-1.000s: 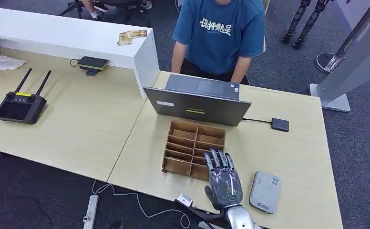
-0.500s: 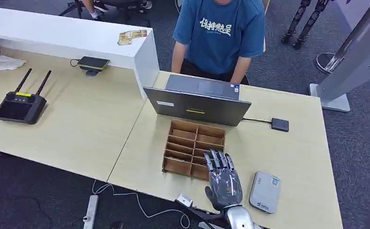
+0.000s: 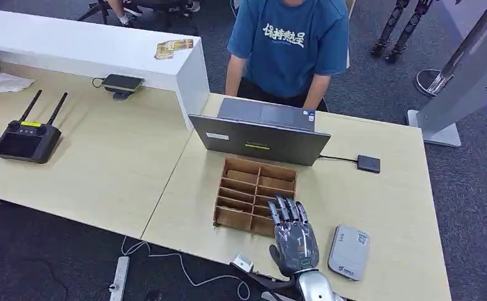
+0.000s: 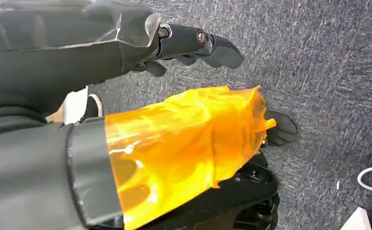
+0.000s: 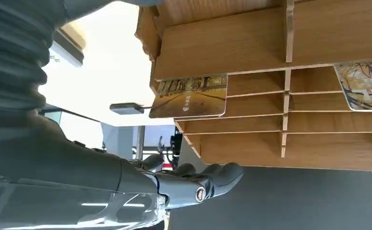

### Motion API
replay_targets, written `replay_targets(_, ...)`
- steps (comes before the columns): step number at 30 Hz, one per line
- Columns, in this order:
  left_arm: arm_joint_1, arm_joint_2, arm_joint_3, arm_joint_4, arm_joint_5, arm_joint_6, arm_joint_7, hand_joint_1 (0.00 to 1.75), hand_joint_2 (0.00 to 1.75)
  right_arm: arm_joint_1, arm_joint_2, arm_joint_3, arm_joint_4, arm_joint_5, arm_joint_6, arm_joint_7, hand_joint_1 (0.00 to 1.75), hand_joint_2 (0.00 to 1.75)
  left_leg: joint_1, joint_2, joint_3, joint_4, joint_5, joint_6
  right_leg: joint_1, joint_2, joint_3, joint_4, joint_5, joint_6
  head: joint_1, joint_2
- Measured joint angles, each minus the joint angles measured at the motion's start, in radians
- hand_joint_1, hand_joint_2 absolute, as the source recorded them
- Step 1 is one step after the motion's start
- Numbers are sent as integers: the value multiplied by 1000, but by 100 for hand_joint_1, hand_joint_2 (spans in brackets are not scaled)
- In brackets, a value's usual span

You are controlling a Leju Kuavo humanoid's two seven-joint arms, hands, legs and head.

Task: Pass the card to the sensor for recognition and then transmit it.

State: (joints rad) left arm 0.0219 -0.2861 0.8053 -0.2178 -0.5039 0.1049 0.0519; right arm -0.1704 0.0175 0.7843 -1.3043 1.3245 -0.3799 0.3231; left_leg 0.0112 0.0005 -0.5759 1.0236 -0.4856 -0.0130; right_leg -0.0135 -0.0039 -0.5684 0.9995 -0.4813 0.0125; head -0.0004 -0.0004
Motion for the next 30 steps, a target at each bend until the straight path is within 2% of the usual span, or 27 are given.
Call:
replay_targets(8, 0, 0, 1, 0, -1, 0, -1, 0, 0, 0, 0, 0, 0, 2, 2, 0, 0, 175, 0, 0, 0, 0, 0, 0, 0, 0, 0, 0, 0, 0, 0, 0)
replay_targets(15, 0, 0, 4, 0, -8, -2, -1, 0, 0, -30, 0, 3, 15, -1, 34, -2, 0, 175, 0, 0, 0, 0, 0, 0, 0, 0, 0, 0, 0, 0, 0, 0)
replay_targets(30, 2, 0, 16, 0, -8, -3, -2, 0, 0, -39, 3, 9, 15, -7, 36, -2, 0, 175, 0, 0, 0, 0, 0, 0, 0, 0, 0, 0, 0, 0, 0, 0)
